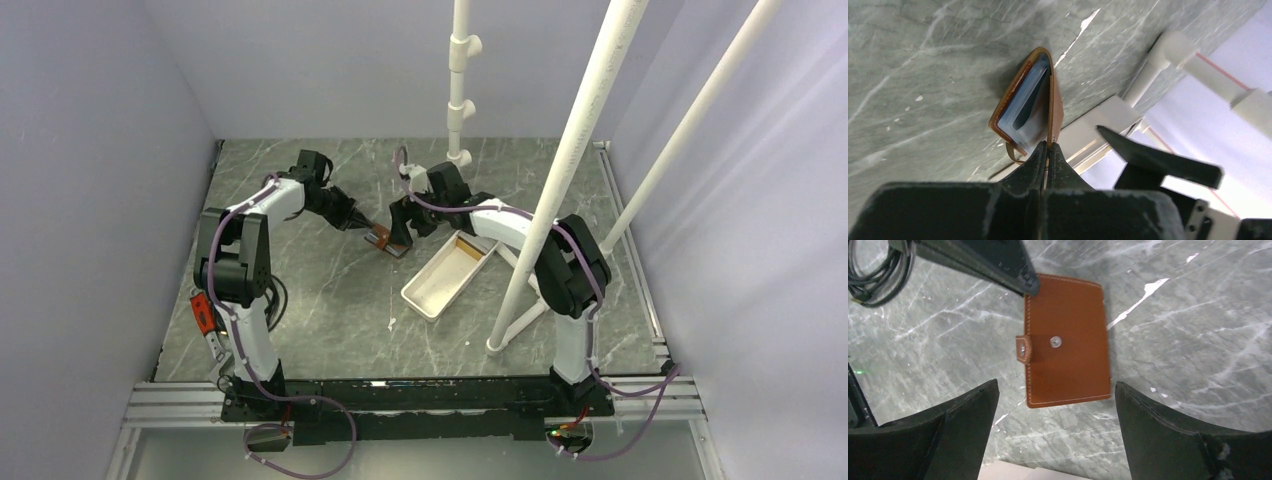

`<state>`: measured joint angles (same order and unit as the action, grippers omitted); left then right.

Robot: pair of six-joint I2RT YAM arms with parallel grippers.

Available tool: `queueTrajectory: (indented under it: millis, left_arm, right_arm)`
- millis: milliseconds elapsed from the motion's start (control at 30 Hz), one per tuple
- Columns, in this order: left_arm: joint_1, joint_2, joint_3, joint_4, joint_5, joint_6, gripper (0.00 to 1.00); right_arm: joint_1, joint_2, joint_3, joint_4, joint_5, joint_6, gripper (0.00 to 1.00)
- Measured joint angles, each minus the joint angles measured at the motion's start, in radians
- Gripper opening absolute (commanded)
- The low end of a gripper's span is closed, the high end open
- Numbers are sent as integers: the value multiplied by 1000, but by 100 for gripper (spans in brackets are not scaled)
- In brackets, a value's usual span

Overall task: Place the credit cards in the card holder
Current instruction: Open the card holder.

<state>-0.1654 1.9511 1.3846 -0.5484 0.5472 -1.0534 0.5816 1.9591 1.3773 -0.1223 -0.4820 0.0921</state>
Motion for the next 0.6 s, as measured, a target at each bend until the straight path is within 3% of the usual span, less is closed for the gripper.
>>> queueTrajectory:
  millis: [233, 433, 600]
  left_arm:
    - [-27, 34, 111, -36, -50, -86, 0]
    - [-46, 50, 122, -49, -56, -114, 0]
    - [-53, 68, 121, -39, -56, -118, 0]
  right_arm:
    - [38, 23, 0, -10, 64, -48, 80]
    - [41, 53, 6, -10, 150, -59, 59]
    - [42, 80, 20, -7, 186, -50, 10]
